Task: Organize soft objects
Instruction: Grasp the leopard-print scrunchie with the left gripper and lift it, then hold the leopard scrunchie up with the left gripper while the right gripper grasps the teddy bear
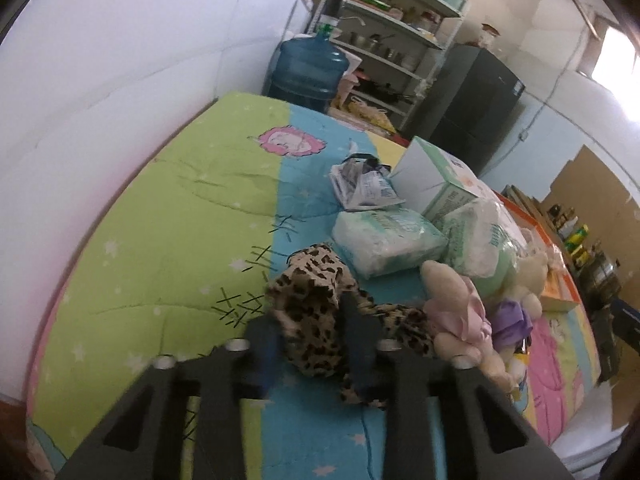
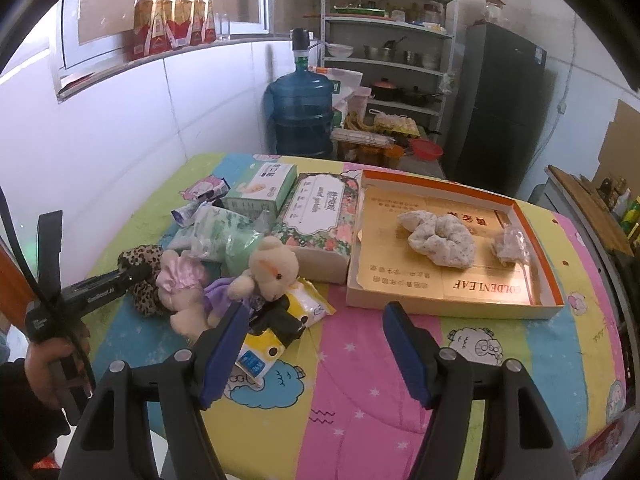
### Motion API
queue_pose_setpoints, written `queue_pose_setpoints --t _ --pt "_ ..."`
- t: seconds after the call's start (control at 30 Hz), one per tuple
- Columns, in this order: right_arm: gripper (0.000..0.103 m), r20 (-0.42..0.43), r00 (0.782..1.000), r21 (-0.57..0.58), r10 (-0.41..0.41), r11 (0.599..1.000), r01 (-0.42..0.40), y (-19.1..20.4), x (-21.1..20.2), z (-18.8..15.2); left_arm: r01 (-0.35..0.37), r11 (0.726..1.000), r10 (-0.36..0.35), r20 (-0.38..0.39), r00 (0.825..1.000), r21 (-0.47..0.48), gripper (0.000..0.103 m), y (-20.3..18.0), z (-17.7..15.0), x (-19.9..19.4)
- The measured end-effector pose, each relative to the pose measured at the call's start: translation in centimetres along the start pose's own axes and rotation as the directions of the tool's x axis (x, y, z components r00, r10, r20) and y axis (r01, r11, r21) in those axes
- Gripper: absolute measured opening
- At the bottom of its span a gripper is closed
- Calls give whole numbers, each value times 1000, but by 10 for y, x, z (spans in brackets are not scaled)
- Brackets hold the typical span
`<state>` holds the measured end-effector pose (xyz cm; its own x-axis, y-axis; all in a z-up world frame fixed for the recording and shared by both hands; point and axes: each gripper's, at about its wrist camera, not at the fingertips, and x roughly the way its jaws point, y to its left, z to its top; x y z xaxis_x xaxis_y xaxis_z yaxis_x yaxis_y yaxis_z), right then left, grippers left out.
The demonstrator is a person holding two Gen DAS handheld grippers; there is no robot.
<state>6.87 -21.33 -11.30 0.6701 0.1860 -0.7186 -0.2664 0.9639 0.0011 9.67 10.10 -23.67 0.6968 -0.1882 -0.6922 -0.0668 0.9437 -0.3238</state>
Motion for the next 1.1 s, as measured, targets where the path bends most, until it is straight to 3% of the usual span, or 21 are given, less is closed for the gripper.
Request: queue_pose_setpoints --t 0.13,0.6,0.8,0.97,1.03,1.1 --pt "70 -7 1000 -10 13 1000 -13 4 5 1 12 999 -13 19 1000 35 9 -7 1 -5" --pt "70 0 996 -19 86 996 -86 23 45 22 18 998 -29 167 986 67 8 -23 24 -66" --pt "70 -8 997 -20 82 996 -82 24 73 33 25 998 -36 192 981 60 8 -23 28 -82" --pt "69 -67 994 -13 86 996 -87 21 93 33 21 998 -32 193 981 59 8 -25 29 -87" --pt "55 -94 992 -13 90 996 -91 20 99 31 17 998 -27 189 982 56 8 -23 27 -86" --pt "49 -105 988 -10 112 993 -114 22 103 30 12 999 -21 185 983 49 8 -22 27 -84"
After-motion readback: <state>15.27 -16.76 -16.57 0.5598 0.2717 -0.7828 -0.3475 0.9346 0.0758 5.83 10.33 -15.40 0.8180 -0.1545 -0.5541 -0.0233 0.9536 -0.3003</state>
